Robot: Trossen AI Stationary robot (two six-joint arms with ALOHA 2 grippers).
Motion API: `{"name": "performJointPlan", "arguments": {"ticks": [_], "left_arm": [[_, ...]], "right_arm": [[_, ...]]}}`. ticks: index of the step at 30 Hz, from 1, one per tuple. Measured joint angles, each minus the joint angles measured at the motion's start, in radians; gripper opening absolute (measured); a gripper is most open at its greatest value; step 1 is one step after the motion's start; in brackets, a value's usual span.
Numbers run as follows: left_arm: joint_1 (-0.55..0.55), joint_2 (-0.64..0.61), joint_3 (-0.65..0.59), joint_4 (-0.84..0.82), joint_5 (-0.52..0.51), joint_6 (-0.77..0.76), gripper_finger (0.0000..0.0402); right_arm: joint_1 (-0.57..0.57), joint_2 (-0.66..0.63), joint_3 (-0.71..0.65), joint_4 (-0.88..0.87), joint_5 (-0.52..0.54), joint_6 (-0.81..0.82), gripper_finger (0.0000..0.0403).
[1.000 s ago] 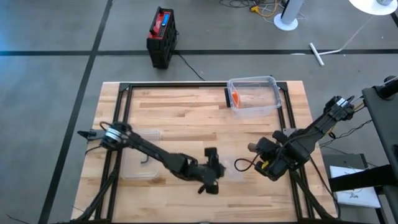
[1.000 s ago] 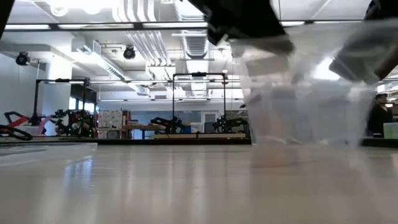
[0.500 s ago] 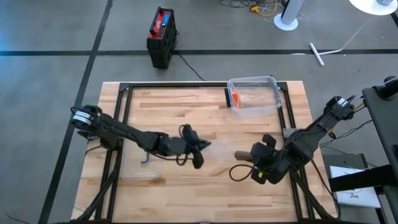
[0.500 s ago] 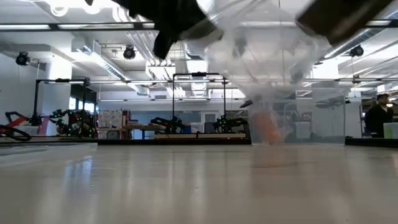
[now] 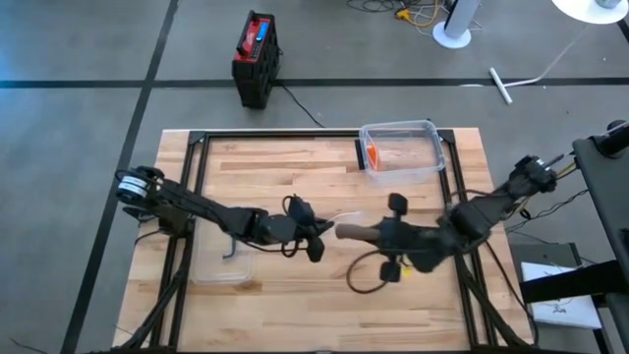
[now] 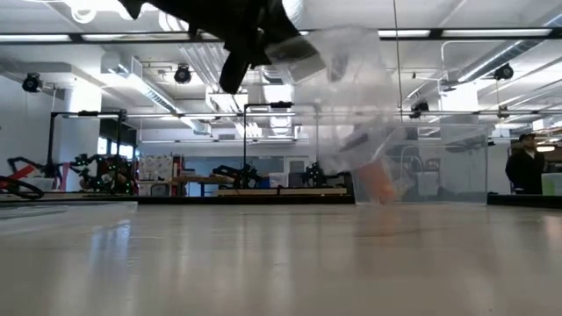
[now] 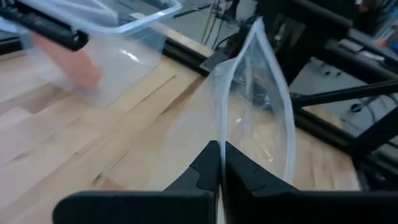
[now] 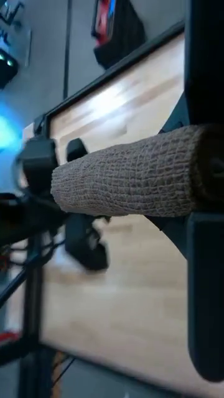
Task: Roll bandage
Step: Put the rolled brown bandage into the transparent zip bag
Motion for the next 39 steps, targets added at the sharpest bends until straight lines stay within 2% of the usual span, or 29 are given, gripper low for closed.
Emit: {"name": "performJointPlan", "arguments": {"ticks": [4,11,16,18,24,30,35,39], "left_arm": [[-0.002,0.0,0.034,-0.017,0.036,0.006,0.0],[-0.015,-0.018,0.045,-0.07,0.058,0.008,0.0],[-0.026,-0.051,0.045,-0.078,0.06,0.008,0.0],[-0.026,-0.058,0.045,-0.072,0.103,0.011,0.0],[-0.037,-0.047,0.061,-0.069,0.133,-0.005,0.0],[-0.041,-0.035,0.062,0.015,0.13,-0.047,0.0],[-0.042,-0.035,0.062,0.033,0.113,-0.108,0.0],[-0.044,-0.035,0.062,0.028,0.116,-0.172,0.0]], "right_arm": [[-0.077,0.055,0.001,-0.012,-0.045,-0.073,0.005],[-0.16,0.112,0.009,-0.107,-0.293,-0.093,0.005],[-0.17,0.118,0.013,-0.25,-0.305,-0.086,0.005],[-0.176,0.118,0.014,-0.266,-0.308,-0.067,0.005],[-0.195,0.12,0.038,-0.234,-0.288,-0.071,0.005],[-0.229,0.19,0.06,-0.204,-0.281,-0.095,0.005],[-0.235,0.254,0.07,-0.208,-0.173,-0.113,0.005],[-0.235,0.273,0.089,-0.204,-0.163,-0.17,0.0055]]}}
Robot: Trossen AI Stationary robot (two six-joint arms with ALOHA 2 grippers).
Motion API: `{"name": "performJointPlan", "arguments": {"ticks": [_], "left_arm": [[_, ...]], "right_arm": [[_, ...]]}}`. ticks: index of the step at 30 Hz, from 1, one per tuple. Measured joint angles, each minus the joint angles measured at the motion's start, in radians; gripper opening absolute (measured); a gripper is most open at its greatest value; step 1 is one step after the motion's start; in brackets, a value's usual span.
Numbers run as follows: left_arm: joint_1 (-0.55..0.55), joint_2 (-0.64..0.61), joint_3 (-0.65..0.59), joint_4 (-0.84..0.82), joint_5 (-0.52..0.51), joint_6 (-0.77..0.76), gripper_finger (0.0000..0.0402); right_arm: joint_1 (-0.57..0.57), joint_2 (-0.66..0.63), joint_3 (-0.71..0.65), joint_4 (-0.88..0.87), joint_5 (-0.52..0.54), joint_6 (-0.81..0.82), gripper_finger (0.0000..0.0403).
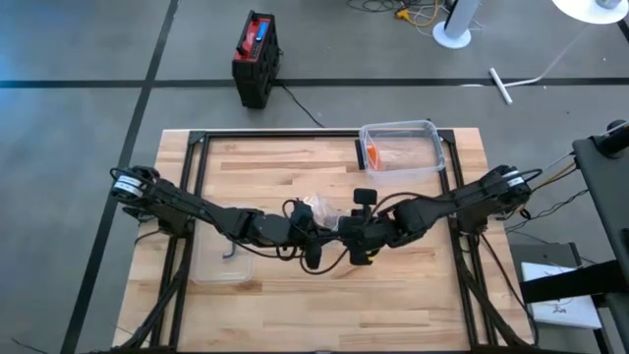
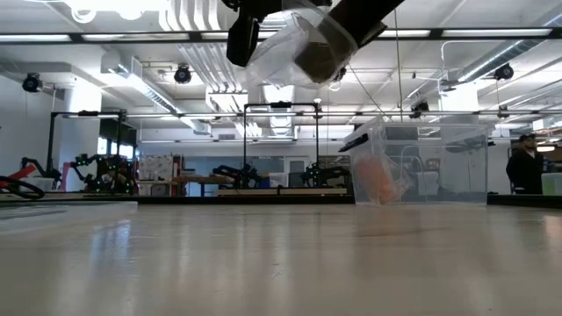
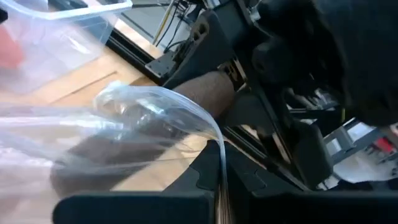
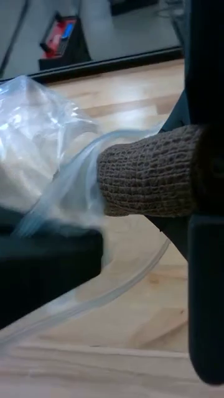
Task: Roll bandage
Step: Put the rolled brown bandage into the transparent zip bag, then put the packed rolled brown bandage into the transparent container
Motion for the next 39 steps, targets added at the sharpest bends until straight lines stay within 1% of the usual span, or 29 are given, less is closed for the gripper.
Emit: {"name": "performJointPlan", "arguments": {"ticks": [5,8,12,14,21,29,33,37,39], "left_arm": [[-0.01,0.0,0.0,0.0,0.006,-0.03,0.0],[-0.035,0.0,0.0,0.005,0.008,-0.027,0.0],[-0.077,0.0,-0.001,0.041,-0.007,-0.01,0.0],[-0.091,0.0,-0.001,0.069,-0.012,-0.031,0.0],[-0.093,0.029,-0.002,0.107,-0.015,-0.103,0.0],[-0.079,0.064,-0.002,0.19,-0.008,-0.122,0.0],[-0.08,0.064,-0.006,0.188,-0.002,-0.13,0.0],[-0.08,0.064,-0.006,0.199,0.018,-0.132,0.0],[-0.08,0.064,-0.007,0.205,0.03,-0.13,0.0]], "right_arm": [[0.002,0.012,0.016,0.029,-0.019,-0.078,0.0088],[0.003,0.008,0.025,0.053,-0.062,-0.107,0.0112],[0.019,0.008,0.027,0.091,-0.156,-0.13,0.014],[0.036,0.007,0.027,0.093,-0.173,-0.135,0.0154],[0.101,-0.02,0.043,0.101,-0.174,-0.157,0.0209],[0.118,-0.057,0.052,0.078,-0.176,-0.172,0.0276],[0.121,-0.106,0.052,0.035,-0.173,-0.13,0.0293],[0.135,-0.171,0.052,-0.034,-0.131,-0.089,0.0298],[0.138,-0.199,0.052,-0.066,-0.127,-0.08,0.0297]]}}
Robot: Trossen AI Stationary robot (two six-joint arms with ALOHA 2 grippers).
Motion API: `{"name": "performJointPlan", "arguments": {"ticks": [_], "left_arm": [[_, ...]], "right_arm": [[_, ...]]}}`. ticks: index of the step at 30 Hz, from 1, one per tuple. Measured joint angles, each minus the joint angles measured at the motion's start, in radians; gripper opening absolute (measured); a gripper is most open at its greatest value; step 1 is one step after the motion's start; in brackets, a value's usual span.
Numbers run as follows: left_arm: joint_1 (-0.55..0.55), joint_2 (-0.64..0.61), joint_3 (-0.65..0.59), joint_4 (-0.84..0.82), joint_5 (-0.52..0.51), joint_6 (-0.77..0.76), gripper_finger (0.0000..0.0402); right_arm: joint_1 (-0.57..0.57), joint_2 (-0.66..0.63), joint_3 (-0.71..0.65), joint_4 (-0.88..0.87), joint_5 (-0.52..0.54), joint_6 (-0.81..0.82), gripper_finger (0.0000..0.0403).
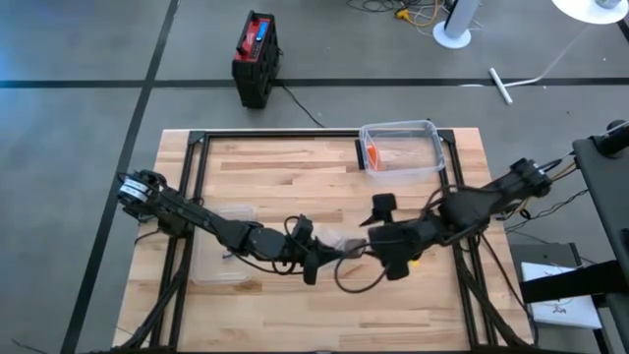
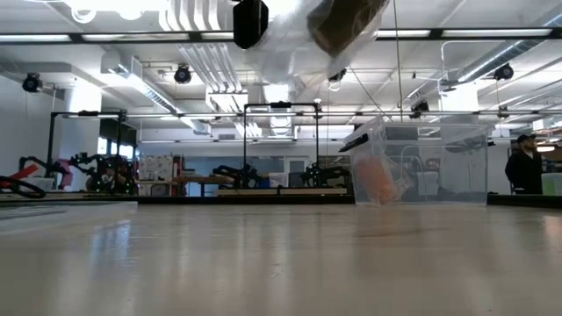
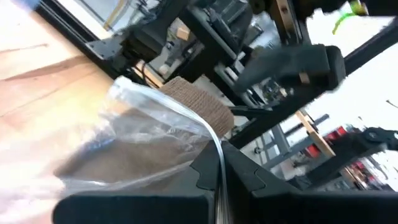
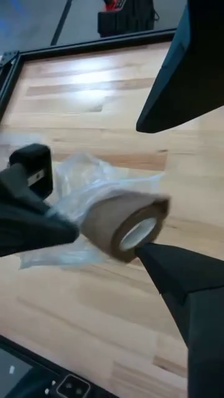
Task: Roll bandage
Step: Put the packed rolled brown bandage into the transparent container
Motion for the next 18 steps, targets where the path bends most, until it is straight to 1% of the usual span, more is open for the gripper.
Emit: {"name": "performJointPlan", "arguments": {"ticks": [3,9,12,16,18], "left_arm": [[0.0,0.0,-0.001,0.026,0.029,0.017,0.0],[0.0,-0.001,-0.001,0.115,0.096,0.052,0.0],[0.0,-0.001,-0.001,0.116,0.118,0.056,0.0],[0.0,-0.001,-0.001,0.116,0.119,0.056,0.0],[0.0,-0.001,-0.001,0.115,0.118,0.056,0.0]], "right_arm": [[0.0,-0.018,-0.009,-0.037,0.0,0.001,0.0292],[0.0,-0.004,-0.066,-0.054,-0.001,-0.019,0.0281],[0.001,0.014,-0.081,-0.011,-0.001,-0.035,0.0273],[0.017,0.04,-0.084,0.062,0.025,-0.136,0.0255],[0.018,0.049,-0.085,0.065,0.023,-0.157,0.0242]]}}
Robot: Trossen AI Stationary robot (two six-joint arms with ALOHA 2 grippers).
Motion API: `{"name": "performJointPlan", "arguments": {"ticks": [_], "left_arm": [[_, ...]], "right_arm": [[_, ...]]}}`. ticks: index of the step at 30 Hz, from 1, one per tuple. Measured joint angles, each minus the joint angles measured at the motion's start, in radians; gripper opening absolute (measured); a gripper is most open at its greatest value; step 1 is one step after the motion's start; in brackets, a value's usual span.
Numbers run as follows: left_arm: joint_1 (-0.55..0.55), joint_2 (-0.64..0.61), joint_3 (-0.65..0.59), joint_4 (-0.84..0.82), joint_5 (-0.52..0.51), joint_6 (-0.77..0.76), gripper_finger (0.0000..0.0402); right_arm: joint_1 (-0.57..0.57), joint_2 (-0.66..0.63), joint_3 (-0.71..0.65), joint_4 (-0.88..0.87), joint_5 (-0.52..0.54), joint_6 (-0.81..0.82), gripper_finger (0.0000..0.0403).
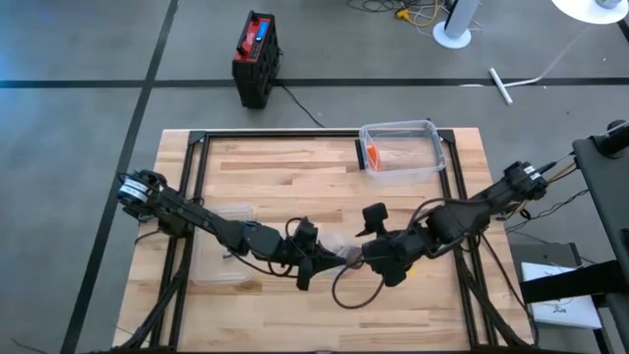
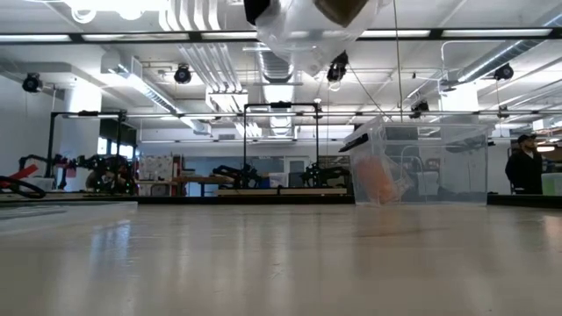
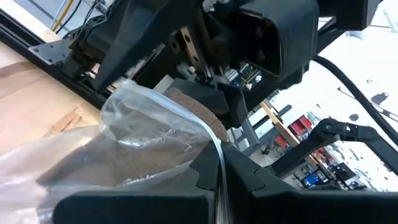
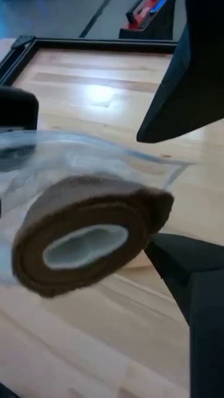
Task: Roll bandage
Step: Put the packed rolled brown bandage into the transparent container
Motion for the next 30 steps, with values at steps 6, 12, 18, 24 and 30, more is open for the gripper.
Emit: {"name": "performJointPlan", "arguments": {"ticks": [6,12,18,24,30], "left_arm": [[0.0,0.0,0.0,-0.004,0.0,0.0,0.0],[0.003,-0.009,0.0,-0.063,0.0,0.085,0.0],[0.021,-0.06,0.0,-0.111,-0.001,0.231,0.0],[0.052,-0.117,0.0,-0.245,-0.028,0.325,0.0],[0.053,-0.147,0.0,-0.312,-0.02,0.418,0.0002]], "right_arm": [[-0.001,0.016,-0.003,0.007,0.003,0.006,0.0156],[-0.001,0.004,0.011,-0.031,0.019,0.045,0.0016],[-0.002,-0.003,0.054,-0.047,-0.235,0.174,0.0004],[-0.003,-0.004,0.096,-0.072,-0.282,0.263,0.0001],[-0.01,-0.006,0.112,-0.058,-0.389,0.28,0.0002]]}}
